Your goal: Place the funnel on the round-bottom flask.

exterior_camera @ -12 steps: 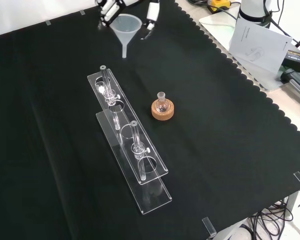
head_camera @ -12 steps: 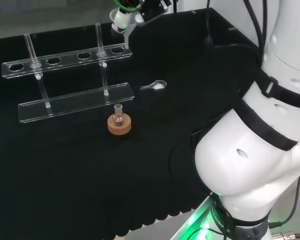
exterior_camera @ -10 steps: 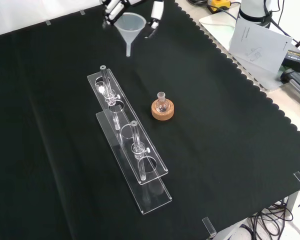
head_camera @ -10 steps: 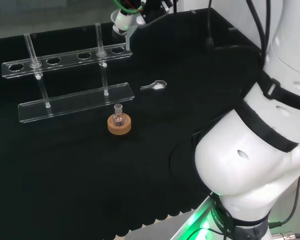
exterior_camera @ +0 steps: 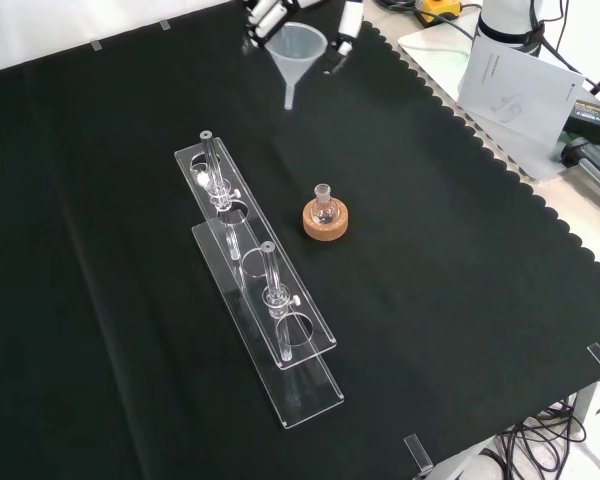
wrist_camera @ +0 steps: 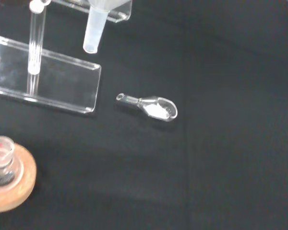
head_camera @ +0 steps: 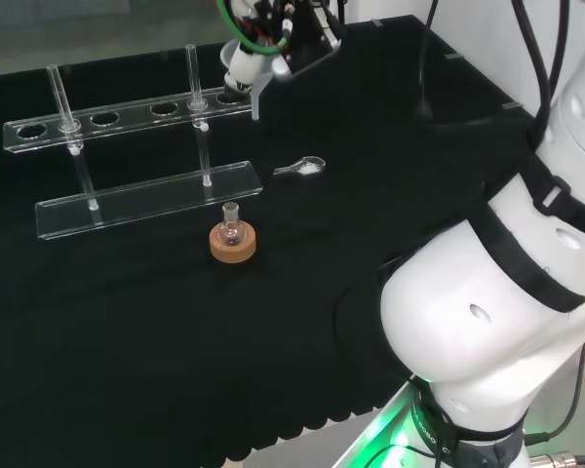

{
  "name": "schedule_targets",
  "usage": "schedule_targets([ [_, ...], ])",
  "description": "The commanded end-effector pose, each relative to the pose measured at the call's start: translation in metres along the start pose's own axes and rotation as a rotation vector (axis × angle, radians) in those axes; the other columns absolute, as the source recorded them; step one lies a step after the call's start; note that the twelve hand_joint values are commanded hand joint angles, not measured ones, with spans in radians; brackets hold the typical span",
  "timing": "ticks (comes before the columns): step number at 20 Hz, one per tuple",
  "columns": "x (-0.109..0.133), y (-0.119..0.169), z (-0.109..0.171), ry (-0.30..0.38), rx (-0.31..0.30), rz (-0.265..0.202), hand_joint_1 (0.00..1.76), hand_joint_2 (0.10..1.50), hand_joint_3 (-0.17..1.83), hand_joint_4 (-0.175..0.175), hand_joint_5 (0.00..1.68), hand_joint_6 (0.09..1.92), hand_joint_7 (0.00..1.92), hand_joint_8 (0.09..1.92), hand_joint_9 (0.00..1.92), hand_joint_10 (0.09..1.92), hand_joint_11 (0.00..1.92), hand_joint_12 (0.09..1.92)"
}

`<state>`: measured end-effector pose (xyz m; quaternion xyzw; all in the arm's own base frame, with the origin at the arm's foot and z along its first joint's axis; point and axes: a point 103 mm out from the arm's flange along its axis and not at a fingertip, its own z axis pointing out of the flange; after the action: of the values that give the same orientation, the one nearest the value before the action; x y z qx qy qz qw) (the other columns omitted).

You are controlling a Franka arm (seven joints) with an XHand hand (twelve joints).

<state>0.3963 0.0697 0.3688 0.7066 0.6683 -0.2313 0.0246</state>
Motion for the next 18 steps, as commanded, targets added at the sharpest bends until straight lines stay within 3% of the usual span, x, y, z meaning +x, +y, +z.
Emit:
schedule_targets([
  [1,0.035,-0.023,0.020,-0.006,0.022,-0.022,0.67,0.85,0.47,-0.043,0.63,0.20,0.69,0.73,0.97,0.61,0.52,1.27],
  [18,0.073,0.005,0.068,-0.025,0.077,-0.051,0.67,0.85,0.47,-0.044,0.62,0.22,0.69,0.74,0.97,0.62,0.52,1.27],
])
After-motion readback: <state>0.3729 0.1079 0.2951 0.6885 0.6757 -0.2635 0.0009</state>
